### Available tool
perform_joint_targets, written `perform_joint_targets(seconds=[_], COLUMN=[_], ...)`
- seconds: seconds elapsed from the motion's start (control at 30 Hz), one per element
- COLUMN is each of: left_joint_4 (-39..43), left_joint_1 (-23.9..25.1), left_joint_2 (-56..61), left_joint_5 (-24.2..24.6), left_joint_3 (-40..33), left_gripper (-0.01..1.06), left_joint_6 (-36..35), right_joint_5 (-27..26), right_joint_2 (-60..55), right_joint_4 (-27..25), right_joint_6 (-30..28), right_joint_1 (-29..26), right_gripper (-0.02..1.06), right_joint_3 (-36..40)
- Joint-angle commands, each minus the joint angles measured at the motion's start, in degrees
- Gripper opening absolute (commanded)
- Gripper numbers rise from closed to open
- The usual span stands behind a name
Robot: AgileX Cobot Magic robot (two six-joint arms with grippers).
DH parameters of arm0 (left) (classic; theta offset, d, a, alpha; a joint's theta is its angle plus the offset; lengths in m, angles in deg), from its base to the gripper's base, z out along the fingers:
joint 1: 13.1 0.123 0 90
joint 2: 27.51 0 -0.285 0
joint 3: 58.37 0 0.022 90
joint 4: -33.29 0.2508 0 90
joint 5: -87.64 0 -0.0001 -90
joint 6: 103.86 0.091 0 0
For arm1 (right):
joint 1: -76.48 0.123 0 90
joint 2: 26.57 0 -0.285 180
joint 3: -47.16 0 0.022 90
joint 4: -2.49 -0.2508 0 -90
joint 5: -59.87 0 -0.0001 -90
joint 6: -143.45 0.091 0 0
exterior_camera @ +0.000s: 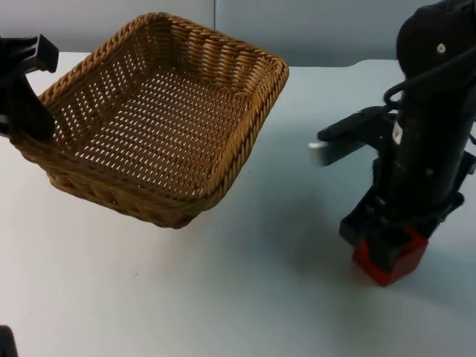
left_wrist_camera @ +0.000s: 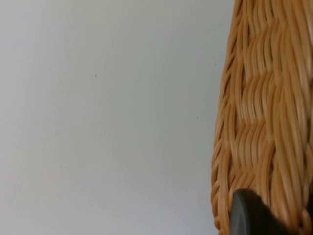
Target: Pick up the basket with the left hand and place the cube into the basket with the right hand.
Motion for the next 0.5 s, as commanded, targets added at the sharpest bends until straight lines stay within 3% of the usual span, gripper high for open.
perform_joint_targets(seconds=[0.0,0.13,0.23,0.3,0.37,0.4,0.47], left_joint_4=[-1.6,-1.6,-1.6,-1.6,-1.6,-1.6,-1.6], left_joint_1=[0.2,0.2,0.2,0.2,0.2,0.2,0.2], left_joint_2=[0.7,0.7,0.7,0.7,0.7,0.7,0.7], left_joint_5=[-0.7,-0.7,-0.7,-0.7,-0.7,-0.7,-0.8], left_joint_3=[0.5,0.5,0.5,0.5,0.5,0.5,0.5], left_gripper=[0.0,0.0,0.0,0.0,0.0,0.0,0.0], left_joint_6=[-0.3,-0.3,-0.3,-0.3,-0.3,-0.3,-0.3], right_joint_5=[2.0,3.6,4.5,5.0,6.4,6.4,9.0], right_joint_2=[1.3,7.1,11.2,14.7,17.2,17.2,17.7], right_joint_4=[0.6,-0.3,-4.2,-10.6,-22.1,-22.1,-34.2], right_joint_6=[1.5,0.4,-3.2,-8.5,-16.7,-16.7,-26.3], right_joint_1=[-4.0,-11.4,-13.9,-14.9,-14.8,-14.8,-13.2], right_gripper=[0.0,0.0,0.0,0.0,0.0,0.0,0.0], right_joint_3=[-0.6,-3.3,-6.8,-11.5,-16.0,-16.0,-20.1])
